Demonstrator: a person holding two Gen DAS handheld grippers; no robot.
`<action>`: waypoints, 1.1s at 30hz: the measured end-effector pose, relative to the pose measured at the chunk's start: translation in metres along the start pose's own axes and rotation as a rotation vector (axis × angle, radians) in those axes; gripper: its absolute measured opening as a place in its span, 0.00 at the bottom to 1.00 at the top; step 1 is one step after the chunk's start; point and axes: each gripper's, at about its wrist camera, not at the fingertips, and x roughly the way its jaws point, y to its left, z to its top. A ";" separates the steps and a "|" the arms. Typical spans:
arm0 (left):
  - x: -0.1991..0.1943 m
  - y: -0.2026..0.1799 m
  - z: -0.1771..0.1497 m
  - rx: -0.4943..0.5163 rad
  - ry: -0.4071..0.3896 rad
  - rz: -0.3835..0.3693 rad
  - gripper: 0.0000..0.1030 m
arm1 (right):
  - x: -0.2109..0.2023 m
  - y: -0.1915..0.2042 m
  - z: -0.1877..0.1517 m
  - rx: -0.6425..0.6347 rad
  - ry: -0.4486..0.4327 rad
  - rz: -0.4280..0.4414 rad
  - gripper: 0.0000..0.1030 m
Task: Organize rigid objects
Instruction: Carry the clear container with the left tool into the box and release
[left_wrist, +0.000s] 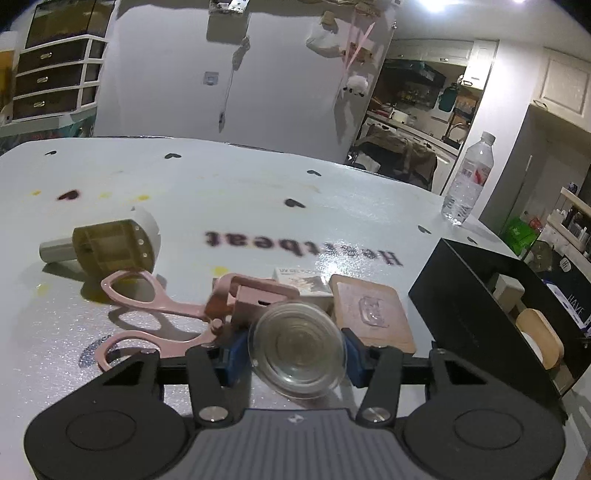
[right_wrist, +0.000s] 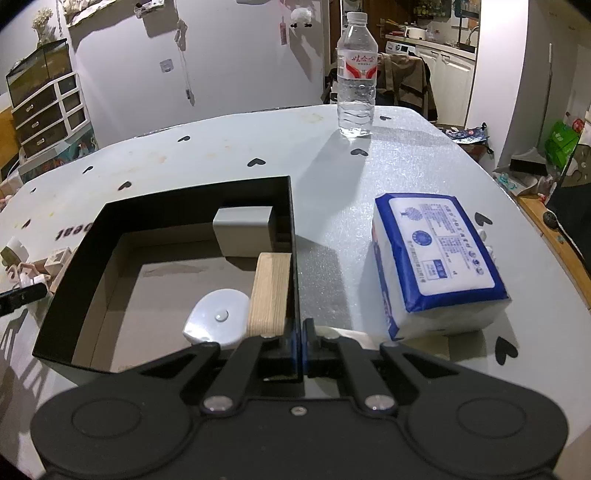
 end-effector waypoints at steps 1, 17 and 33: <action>-0.001 -0.001 0.000 0.004 0.002 0.002 0.51 | 0.000 0.000 0.000 -0.001 -0.001 0.000 0.03; -0.040 -0.039 0.028 0.039 0.024 -0.250 0.50 | -0.002 -0.003 -0.003 -0.007 -0.024 0.019 0.03; 0.042 -0.158 0.067 0.140 0.189 -0.433 0.50 | -0.004 -0.004 -0.007 -0.040 -0.050 0.044 0.04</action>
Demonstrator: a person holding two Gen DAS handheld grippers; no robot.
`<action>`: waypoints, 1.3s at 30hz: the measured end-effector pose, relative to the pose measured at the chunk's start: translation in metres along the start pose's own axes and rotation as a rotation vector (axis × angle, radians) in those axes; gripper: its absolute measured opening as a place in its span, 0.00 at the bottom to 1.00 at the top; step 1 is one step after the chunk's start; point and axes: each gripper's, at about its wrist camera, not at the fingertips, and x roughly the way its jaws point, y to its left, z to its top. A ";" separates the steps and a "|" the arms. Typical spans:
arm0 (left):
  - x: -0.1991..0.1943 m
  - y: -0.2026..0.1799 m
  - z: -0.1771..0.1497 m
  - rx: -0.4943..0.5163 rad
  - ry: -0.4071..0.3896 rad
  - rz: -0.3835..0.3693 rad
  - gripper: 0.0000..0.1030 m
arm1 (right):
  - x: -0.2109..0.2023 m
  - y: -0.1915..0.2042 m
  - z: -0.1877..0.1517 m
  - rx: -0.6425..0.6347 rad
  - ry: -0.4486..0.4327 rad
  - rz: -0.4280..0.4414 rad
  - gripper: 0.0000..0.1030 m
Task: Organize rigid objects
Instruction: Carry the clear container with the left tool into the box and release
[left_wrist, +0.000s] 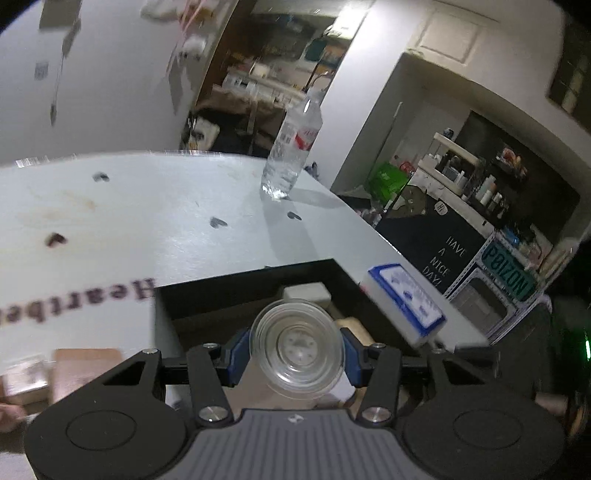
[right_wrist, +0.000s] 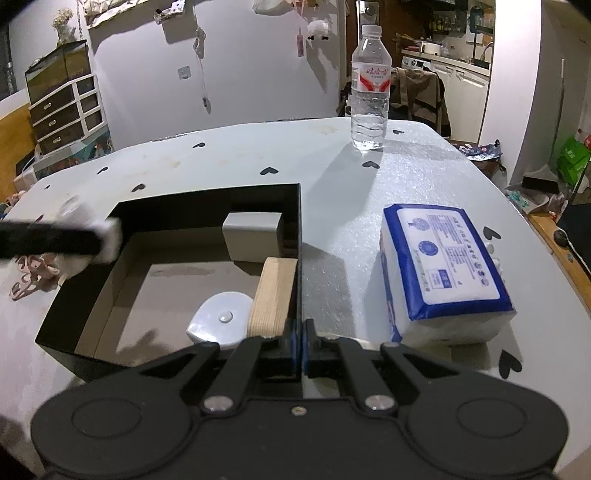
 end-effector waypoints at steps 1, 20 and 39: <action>0.010 0.000 0.005 -0.023 0.021 -0.010 0.50 | 0.000 0.000 0.000 -0.001 -0.002 0.001 0.04; 0.109 0.013 0.012 -0.249 0.214 -0.044 0.50 | -0.001 -0.004 0.000 0.016 -0.010 0.016 0.04; 0.091 0.007 0.014 -0.230 0.191 -0.043 0.99 | -0.001 -0.005 0.000 0.022 -0.010 0.014 0.04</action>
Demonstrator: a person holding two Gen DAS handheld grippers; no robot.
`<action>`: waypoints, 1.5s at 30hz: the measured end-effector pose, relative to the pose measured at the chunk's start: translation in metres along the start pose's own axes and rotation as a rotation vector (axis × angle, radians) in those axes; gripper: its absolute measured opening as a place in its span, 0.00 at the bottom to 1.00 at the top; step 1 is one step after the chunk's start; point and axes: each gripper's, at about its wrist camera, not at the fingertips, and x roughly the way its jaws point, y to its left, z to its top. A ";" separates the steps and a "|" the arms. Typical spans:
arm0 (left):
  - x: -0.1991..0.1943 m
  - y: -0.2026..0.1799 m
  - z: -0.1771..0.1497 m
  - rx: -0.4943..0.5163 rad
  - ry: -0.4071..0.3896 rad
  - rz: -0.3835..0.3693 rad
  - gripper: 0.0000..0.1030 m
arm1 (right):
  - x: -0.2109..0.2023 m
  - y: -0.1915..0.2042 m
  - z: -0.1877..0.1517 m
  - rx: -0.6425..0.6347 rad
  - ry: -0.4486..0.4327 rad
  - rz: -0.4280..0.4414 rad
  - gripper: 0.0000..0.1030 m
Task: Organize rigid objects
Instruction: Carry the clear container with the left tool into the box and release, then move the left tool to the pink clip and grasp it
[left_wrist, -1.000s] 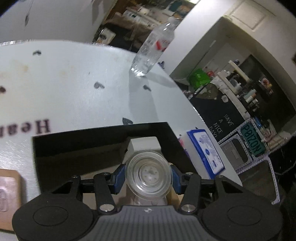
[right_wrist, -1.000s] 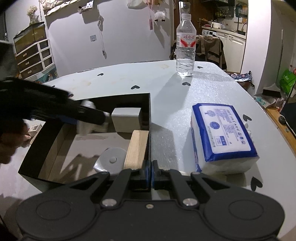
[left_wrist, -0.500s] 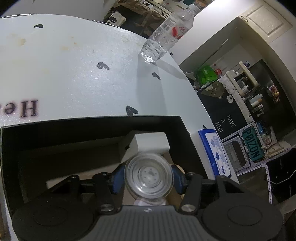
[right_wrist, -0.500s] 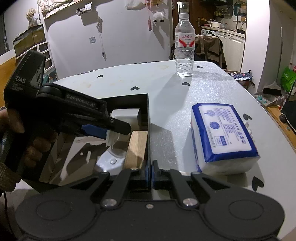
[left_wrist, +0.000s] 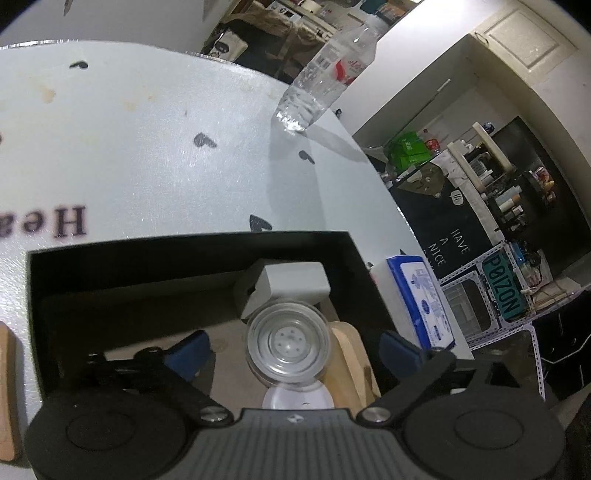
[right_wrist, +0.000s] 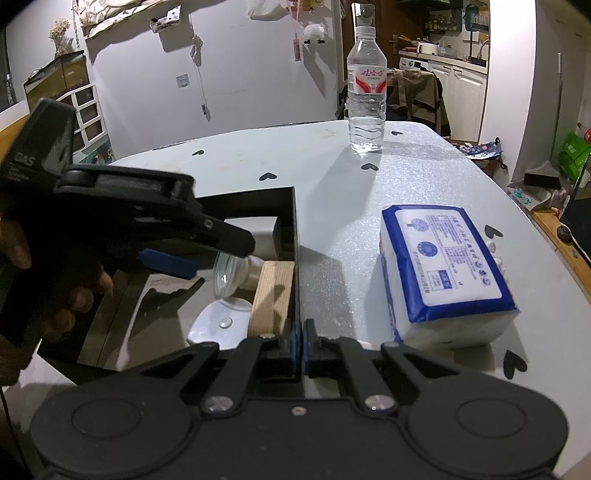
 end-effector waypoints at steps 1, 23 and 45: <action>-0.003 -0.001 0.000 0.005 -0.005 0.000 0.99 | 0.000 0.000 0.000 0.000 0.000 0.000 0.04; -0.090 -0.031 -0.035 0.228 -0.204 0.105 1.00 | -0.001 0.003 -0.002 0.018 -0.010 -0.025 0.04; -0.164 0.030 -0.086 0.206 -0.440 0.378 1.00 | 0.000 0.010 -0.003 -0.002 -0.024 -0.061 0.04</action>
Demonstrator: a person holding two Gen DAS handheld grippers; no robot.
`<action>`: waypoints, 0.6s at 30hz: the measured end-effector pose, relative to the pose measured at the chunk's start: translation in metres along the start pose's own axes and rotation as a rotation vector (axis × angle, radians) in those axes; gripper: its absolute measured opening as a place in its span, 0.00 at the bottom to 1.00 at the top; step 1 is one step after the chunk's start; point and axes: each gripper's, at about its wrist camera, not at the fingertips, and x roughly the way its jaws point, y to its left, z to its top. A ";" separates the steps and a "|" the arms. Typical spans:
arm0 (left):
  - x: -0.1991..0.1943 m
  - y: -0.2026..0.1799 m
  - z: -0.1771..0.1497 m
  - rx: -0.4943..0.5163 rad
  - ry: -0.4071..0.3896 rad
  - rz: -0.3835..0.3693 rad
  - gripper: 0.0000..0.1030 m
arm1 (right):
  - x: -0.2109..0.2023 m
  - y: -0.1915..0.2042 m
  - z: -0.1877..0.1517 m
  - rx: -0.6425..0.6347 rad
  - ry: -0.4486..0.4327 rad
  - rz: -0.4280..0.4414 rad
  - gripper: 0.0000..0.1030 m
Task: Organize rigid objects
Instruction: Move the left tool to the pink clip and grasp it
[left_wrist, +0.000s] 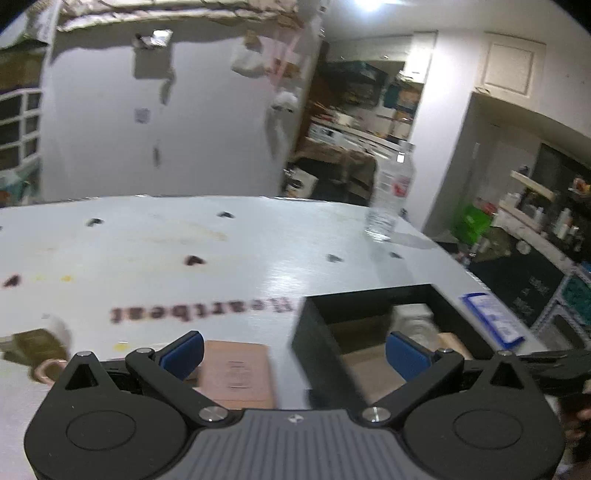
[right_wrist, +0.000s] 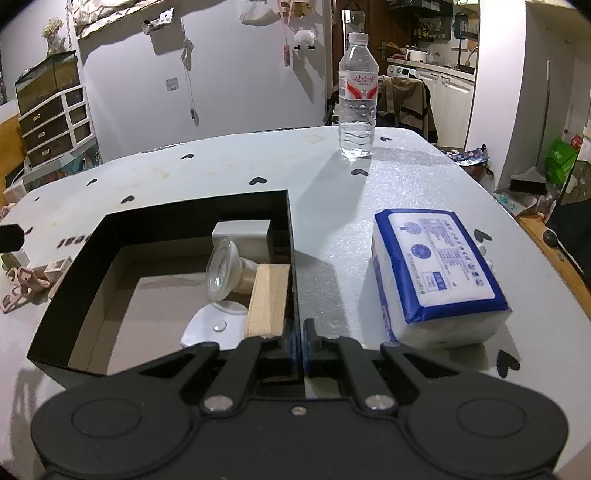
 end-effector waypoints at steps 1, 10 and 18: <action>0.000 0.003 -0.004 0.009 -0.010 0.026 1.00 | 0.000 0.000 0.000 0.000 0.000 0.000 0.04; 0.000 0.038 -0.036 -0.035 -0.032 0.206 1.00 | 0.000 0.001 0.000 0.000 -0.004 -0.004 0.04; 0.004 0.058 -0.051 -0.078 -0.029 0.322 1.00 | 0.000 -0.001 -0.001 0.011 -0.008 -0.001 0.04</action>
